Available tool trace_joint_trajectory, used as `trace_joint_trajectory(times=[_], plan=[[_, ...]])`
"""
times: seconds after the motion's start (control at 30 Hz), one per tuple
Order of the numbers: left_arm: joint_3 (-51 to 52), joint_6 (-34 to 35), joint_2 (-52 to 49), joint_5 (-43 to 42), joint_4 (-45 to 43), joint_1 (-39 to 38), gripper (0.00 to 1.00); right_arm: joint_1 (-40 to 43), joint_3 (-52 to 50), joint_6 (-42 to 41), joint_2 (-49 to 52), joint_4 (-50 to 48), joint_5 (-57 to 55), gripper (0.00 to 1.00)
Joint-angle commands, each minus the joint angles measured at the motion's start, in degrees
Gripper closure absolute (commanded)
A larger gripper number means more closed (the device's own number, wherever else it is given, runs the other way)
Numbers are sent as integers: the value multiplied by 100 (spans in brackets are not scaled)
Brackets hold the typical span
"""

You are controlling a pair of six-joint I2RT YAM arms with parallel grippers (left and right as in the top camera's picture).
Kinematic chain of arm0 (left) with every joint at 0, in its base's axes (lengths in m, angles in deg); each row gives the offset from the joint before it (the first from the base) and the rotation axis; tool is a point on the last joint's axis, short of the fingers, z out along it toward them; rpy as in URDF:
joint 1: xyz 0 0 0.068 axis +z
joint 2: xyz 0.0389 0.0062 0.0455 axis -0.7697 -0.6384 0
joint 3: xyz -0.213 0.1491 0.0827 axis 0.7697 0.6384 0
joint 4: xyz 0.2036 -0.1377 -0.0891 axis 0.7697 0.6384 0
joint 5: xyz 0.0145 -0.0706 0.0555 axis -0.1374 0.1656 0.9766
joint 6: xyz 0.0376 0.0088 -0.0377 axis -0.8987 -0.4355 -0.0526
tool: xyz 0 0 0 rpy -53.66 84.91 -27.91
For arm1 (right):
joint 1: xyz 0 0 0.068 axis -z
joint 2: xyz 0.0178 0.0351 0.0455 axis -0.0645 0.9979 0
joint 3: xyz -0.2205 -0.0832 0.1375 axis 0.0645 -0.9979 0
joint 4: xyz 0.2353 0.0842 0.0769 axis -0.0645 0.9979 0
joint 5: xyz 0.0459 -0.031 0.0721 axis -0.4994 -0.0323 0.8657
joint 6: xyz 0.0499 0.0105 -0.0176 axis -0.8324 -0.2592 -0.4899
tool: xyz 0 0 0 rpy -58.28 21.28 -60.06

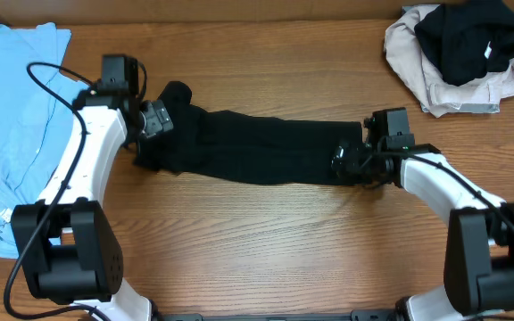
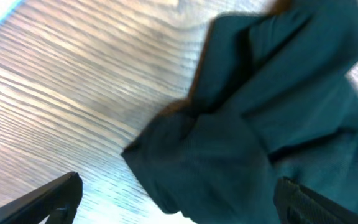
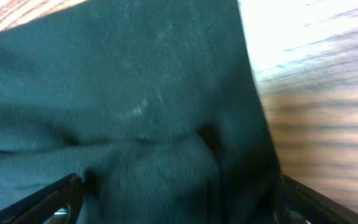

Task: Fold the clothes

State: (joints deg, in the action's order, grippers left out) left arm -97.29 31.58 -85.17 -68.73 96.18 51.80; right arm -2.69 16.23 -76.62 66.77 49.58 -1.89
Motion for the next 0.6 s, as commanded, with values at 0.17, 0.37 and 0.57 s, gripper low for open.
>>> trace_joint_trajectory(times=[0.17, 0.37, 0.57], plan=[[-1733, -177, 103, 184, 977, 37, 0, 4, -37, 39, 442, -166, 651, 82], [-2197, -179, 111, 184, 1434, 37, 0, 293, 354, 188, 168, 763, 686, 96], [-2194, -179, 98, 184, 1552, 37, 0, 1128, 1298, 1001, -494, 2649, 688, 96]])
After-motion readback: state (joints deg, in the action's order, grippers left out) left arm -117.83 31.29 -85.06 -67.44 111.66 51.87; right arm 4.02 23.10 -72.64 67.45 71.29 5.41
